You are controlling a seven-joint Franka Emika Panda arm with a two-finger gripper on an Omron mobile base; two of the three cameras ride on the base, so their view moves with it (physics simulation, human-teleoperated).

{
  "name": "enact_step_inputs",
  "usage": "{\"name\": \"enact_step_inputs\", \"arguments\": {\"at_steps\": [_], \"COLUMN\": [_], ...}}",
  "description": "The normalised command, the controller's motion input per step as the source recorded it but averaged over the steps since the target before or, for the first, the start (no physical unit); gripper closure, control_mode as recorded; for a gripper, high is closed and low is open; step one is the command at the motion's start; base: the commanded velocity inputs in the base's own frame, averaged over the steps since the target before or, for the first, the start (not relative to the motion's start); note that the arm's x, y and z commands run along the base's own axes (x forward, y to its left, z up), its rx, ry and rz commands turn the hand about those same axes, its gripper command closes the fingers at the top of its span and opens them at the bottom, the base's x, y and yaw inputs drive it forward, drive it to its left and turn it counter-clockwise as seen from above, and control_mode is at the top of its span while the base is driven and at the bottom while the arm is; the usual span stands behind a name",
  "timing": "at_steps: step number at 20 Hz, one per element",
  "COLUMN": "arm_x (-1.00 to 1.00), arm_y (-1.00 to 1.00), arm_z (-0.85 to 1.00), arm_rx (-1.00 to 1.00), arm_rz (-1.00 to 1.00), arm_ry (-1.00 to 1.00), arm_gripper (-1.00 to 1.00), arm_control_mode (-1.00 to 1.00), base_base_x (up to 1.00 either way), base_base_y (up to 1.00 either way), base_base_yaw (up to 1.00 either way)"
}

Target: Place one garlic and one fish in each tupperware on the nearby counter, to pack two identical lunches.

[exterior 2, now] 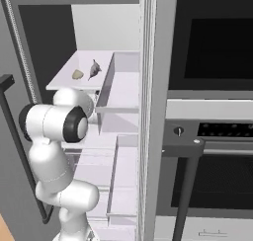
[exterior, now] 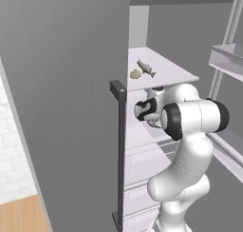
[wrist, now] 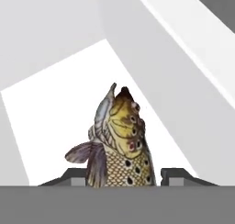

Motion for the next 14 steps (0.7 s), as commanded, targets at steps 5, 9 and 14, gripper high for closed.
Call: {"name": "enact_step_inputs", "arguments": {"at_steps": [5,9,14], "arm_x": [-0.02,-0.25,-0.95], "arm_y": [0.00,0.00,0.00], "arm_z": [-0.83,0.00,0.01], "arm_rx": [-0.16,0.00,0.00], "arm_rz": [0.00,0.00,-0.01], "arm_ry": [-0.18,-0.03,0.00], "arm_gripper": [1.00,1.00,1.00], "arm_control_mode": [-1.00,-1.00,-1.00], "base_base_x": [0.00,0.00,0.00], "base_base_y": [0.00,0.00,0.00], "base_base_yaw": [0.00,0.00,0.00]}}
